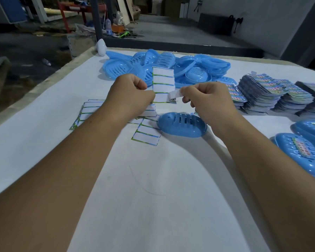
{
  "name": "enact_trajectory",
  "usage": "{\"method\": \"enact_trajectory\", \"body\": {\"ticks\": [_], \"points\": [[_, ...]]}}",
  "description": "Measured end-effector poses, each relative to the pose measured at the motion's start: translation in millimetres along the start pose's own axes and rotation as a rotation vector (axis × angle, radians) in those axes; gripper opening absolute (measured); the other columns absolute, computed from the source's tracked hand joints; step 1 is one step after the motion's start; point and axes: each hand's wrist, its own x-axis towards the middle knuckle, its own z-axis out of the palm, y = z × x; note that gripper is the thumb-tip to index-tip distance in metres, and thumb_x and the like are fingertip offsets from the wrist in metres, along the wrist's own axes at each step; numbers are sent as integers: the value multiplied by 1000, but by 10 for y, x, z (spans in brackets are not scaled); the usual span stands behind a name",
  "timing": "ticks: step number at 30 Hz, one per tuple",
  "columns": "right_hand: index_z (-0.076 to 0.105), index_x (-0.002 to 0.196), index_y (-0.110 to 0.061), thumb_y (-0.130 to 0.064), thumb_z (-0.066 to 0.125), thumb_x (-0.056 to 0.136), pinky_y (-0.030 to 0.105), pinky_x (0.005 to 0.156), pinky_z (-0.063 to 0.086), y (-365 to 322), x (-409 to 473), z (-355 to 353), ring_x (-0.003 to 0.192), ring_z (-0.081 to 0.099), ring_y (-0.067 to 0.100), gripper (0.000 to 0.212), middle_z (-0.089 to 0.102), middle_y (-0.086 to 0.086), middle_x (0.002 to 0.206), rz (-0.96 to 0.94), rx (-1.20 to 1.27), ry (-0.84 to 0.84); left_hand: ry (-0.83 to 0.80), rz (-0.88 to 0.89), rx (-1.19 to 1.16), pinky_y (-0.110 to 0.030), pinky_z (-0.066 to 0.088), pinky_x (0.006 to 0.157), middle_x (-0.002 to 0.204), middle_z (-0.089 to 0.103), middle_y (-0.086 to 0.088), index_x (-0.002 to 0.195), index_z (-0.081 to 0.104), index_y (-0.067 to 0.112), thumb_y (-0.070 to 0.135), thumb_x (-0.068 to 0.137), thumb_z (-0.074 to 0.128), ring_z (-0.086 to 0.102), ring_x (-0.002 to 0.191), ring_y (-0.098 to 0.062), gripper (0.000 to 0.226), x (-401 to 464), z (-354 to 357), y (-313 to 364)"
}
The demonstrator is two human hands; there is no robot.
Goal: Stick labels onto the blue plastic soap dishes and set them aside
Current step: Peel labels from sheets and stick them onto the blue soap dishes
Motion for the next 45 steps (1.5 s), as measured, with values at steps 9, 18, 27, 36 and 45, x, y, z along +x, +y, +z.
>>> {"method": "enact_trajectory", "body": {"ticks": [9,18,27,36,45], "points": [[74,57,-21,-36,71,76,33,62,42,-33,-10,-61,64,47,15,24,65,-3,66,103,78,20,38,-12,268,-27,38,56,86,63,4,86,58,24,16,78,62,59,76,-13,12,27,-87,-74],[73,58,-20,-34,72,77,31,62,42,-57,-32,-44,60,48,10,23,67,-10,64,93,90,26,-34,-15,944,-28,35,55,82,60,-1,95,61,20,33,83,63,52,69,-19,19,7,-211,-94],[75,66,-15,-39,71,74,34,57,38,-95,-76,8,57,42,15,26,57,9,66,38,29,17,-123,44,69,-23,41,57,71,58,1,84,75,8,35,79,71,49,66,-12,28,-134,-35,187],[76,65,-14,-32,76,79,18,43,34,-80,-91,26,52,44,7,22,63,-11,54,-17,2,-5,-171,4,-61,-19,43,60,75,69,5,81,81,21,38,81,77,57,71,-5,17,-209,37,194],[80,75,-16,-38,79,84,34,57,35,-76,-117,16,64,44,20,24,73,20,84,-77,36,-72,-162,-46,-86,-24,41,61,56,65,19,74,78,22,40,80,78,55,58,3,20,-176,56,175]]}}
